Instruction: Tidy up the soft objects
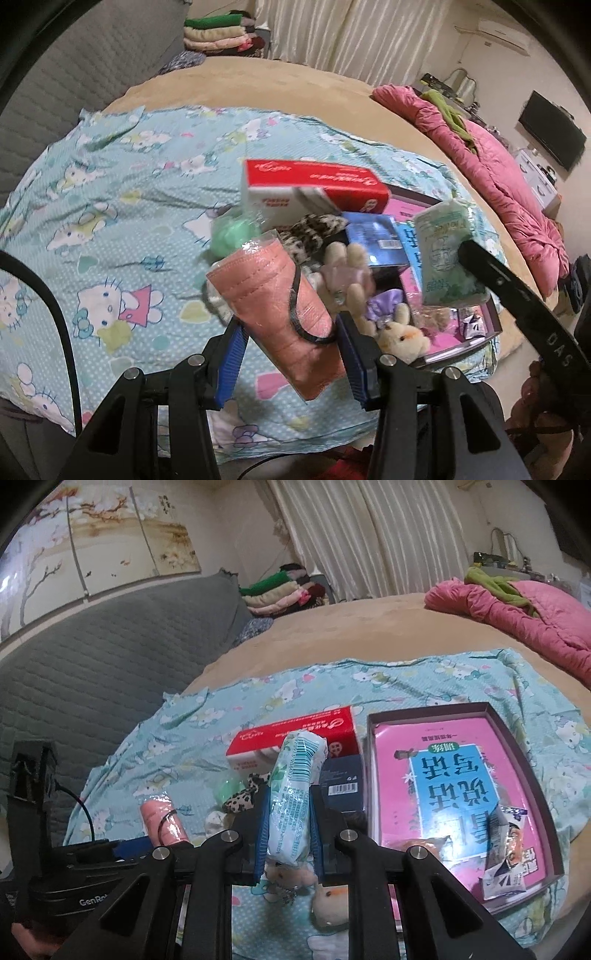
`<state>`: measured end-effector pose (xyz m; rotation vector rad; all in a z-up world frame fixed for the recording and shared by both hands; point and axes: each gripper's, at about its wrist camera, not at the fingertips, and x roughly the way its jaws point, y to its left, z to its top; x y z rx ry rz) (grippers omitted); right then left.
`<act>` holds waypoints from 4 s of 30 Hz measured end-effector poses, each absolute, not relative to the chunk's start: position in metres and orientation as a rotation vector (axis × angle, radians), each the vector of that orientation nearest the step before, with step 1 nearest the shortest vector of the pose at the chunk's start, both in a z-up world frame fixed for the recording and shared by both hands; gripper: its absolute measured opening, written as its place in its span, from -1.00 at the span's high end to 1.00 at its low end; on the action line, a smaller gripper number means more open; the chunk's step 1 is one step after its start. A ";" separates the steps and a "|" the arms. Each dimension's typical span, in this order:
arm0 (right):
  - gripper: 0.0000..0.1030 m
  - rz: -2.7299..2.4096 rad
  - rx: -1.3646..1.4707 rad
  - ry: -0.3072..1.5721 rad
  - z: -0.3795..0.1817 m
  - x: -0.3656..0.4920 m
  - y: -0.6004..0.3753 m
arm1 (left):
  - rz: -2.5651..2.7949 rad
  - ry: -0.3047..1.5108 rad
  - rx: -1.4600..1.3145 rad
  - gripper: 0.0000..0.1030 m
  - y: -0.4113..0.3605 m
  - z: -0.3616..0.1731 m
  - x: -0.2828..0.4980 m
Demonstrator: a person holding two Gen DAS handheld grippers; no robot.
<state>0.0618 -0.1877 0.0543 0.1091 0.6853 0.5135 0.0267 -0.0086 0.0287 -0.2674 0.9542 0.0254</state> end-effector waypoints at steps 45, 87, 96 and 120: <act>0.62 0.271 0.254 0.594 0.064 0.076 -0.316 | -0.133 0.947 -0.095 0.05 -0.134 0.057 0.074; 0.62 0.064 0.306 0.763 0.010 0.099 -0.396 | -0.380 1.135 0.056 0.05 -0.260 -0.029 0.120; 0.62 0.055 0.194 0.842 -0.004 0.105 -0.389 | -0.357 1.131 0.053 0.05 -0.258 -0.032 0.136; 0.28 0.045 0.231 0.850 -0.011 0.106 -0.395 | -0.378 1.132 0.029 0.00 -0.256 -0.038 0.138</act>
